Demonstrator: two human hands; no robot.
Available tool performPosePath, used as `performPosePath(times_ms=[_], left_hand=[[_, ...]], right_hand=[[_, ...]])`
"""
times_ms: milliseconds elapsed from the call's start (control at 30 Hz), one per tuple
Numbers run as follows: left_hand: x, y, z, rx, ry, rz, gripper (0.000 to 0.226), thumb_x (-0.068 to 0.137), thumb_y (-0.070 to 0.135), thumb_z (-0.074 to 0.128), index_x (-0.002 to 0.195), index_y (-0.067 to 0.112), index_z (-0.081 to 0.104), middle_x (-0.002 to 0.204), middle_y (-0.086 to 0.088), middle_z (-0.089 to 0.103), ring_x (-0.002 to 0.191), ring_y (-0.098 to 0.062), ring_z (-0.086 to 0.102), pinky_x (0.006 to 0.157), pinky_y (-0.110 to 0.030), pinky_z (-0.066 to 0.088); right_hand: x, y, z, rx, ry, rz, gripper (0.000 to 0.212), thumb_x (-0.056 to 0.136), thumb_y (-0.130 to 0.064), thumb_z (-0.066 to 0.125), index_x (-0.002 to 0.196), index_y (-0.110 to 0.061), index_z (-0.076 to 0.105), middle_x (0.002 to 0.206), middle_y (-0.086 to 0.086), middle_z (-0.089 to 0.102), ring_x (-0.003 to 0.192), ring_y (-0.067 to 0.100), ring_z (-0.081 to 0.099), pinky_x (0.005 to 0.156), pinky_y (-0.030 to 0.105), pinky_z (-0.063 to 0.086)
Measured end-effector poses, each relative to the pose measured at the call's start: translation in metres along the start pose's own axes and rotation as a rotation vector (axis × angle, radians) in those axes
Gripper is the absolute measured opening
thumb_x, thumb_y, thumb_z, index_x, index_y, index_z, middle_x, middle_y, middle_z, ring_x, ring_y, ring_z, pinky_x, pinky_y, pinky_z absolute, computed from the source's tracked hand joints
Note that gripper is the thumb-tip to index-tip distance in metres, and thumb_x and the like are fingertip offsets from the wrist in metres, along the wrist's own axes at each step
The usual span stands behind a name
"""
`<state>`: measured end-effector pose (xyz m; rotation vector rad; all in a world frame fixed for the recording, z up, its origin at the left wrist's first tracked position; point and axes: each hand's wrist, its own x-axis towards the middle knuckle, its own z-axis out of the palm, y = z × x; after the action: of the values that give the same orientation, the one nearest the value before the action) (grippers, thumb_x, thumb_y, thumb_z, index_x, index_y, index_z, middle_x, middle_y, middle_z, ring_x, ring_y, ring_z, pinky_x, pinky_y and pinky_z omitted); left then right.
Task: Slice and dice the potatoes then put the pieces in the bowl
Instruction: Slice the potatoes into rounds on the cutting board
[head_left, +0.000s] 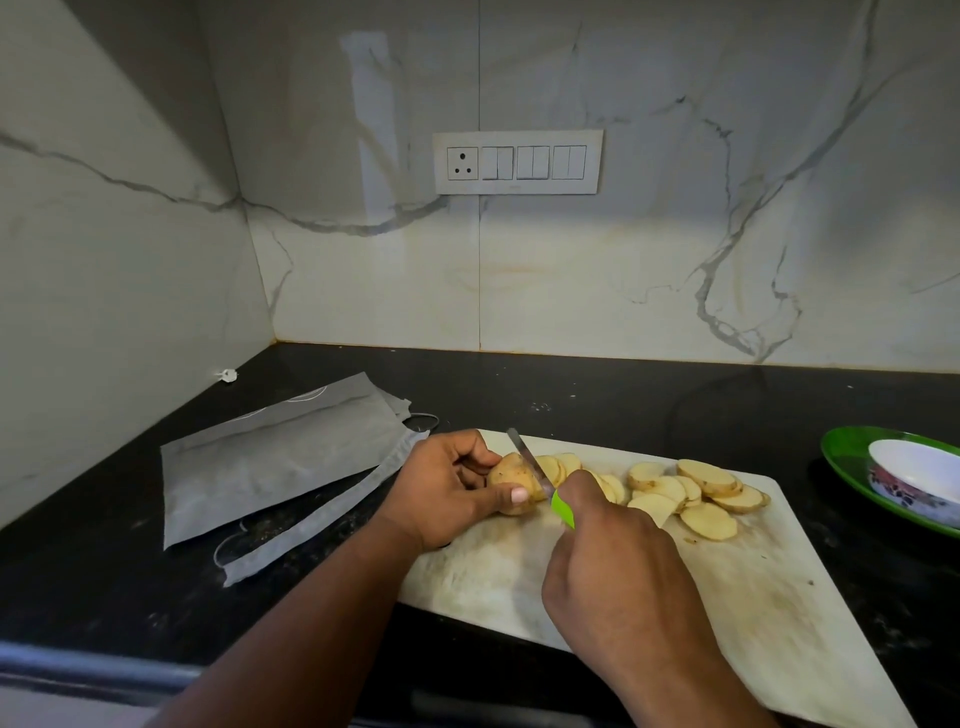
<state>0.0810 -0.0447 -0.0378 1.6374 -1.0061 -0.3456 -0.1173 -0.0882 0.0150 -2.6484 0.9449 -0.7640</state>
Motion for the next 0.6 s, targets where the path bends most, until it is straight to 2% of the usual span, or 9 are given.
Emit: performPosePath(times_ms=[100,300,467,600], left_hand=[[-0.0005,0.0008,0.0003,-0.003,-0.007,0.003,0.032,0.071,0.016,0.095,0.088,0.008,0.070,0.084,-0.009,0.078,0.077,-0.031,0.076,0.069,-0.032,0.063],[-0.0012,0.0018,-0.0004,-0.025,-0.023,-0.008,0.042,0.062,0.035,0.094,0.090,0.012,0.071,0.088,-0.009,0.079,0.087,-0.038,0.076,0.081,-0.054,0.063],[-0.0014,0.0024,0.0004,-0.056,-0.033,-0.012,0.044,0.062,0.033,0.093,0.091,0.008,0.070,0.089,-0.012,0.079,0.088,-0.041,0.076,0.082,-0.060,0.061],[-0.0007,0.0008,0.0003,-0.057,-0.031,-0.005,0.046,0.062,0.034,0.093,0.091,0.007,0.070,0.090,-0.014,0.079,0.089,-0.043,0.075,0.082,-0.061,0.061]], right_hand=[[0.0000,0.0005,0.0004,0.003,0.000,0.002,0.040,0.097,-0.029,0.049,0.134,-0.036,0.036,0.086,-0.013,0.051,0.076,0.008,0.053,0.055,0.013,0.032],[0.0005,0.0021,0.0000,0.013,-0.007,-0.004,0.038,0.098,-0.029,0.049,0.133,-0.036,0.037,0.087,-0.013,0.053,0.077,0.008,0.053,0.054,0.014,0.032],[0.0026,0.0004,0.0026,0.012,-0.007,-0.001,0.038,0.098,-0.030,0.049,0.134,-0.036,0.037,0.084,-0.013,0.051,0.076,0.008,0.052,0.055,0.014,0.032],[0.0040,0.0001,0.0040,0.016,-0.013,0.000,0.037,0.097,-0.030,0.049,0.132,-0.036,0.038,0.085,-0.013,0.052,0.078,0.008,0.054,0.060,0.015,0.040]])
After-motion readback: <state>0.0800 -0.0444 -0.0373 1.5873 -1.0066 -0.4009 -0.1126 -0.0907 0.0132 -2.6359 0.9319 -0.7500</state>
